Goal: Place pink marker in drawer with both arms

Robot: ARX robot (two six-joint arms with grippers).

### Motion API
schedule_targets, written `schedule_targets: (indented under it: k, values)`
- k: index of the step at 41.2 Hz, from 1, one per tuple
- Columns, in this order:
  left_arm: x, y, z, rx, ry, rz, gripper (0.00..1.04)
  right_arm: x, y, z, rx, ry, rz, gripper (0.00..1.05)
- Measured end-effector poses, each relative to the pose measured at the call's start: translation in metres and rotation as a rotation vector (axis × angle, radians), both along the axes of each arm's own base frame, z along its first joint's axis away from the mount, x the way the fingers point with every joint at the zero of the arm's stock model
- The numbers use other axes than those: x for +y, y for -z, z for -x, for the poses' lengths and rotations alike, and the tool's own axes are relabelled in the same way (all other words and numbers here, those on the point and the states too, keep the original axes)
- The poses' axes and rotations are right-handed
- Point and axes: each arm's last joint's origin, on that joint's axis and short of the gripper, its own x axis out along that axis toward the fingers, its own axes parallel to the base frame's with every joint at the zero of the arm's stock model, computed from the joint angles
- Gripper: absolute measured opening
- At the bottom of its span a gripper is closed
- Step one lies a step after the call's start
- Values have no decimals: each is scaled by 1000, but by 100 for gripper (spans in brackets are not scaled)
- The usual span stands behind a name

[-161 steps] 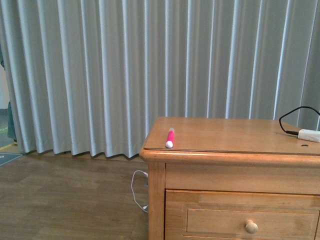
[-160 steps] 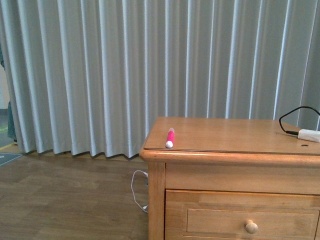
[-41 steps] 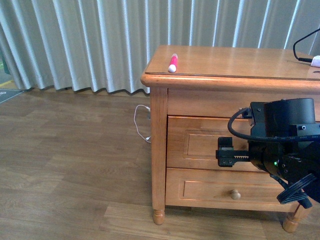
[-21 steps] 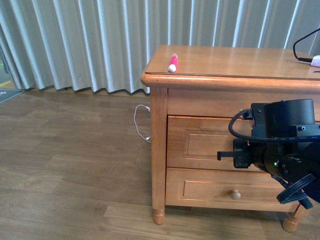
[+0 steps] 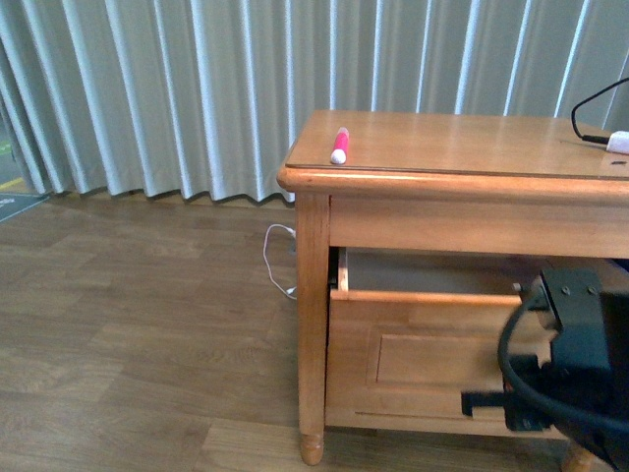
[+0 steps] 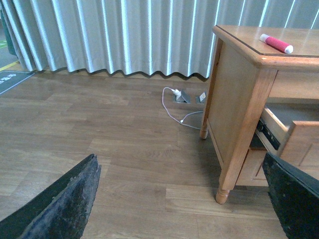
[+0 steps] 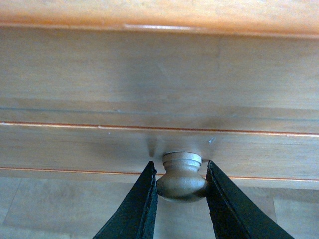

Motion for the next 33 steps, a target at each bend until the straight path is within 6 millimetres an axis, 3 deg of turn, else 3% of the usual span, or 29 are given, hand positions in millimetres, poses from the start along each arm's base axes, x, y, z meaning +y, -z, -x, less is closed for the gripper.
schedule_targets:
  k: [6, 17, 21, 28, 33]
  values:
    - [0, 0, 0, 0, 0, 0, 99, -9, -4, 54, 48, -25, -7, 26]
    - [0, 0, 0, 0, 0, 0, 98, -25, -47, 107, 13, -4, -45, 76]
    - [0, 0, 0, 0, 0, 0, 98, -30, -74, 126, 24, -39, -82, 95]
    - [0, 0, 0, 0, 0, 0, 98, -50, -134, 163, -6, -78, -147, 96]
    - [0, 0, 0, 0, 0, 0, 98, -63, -165, 184, -10, -108, -153, 96]
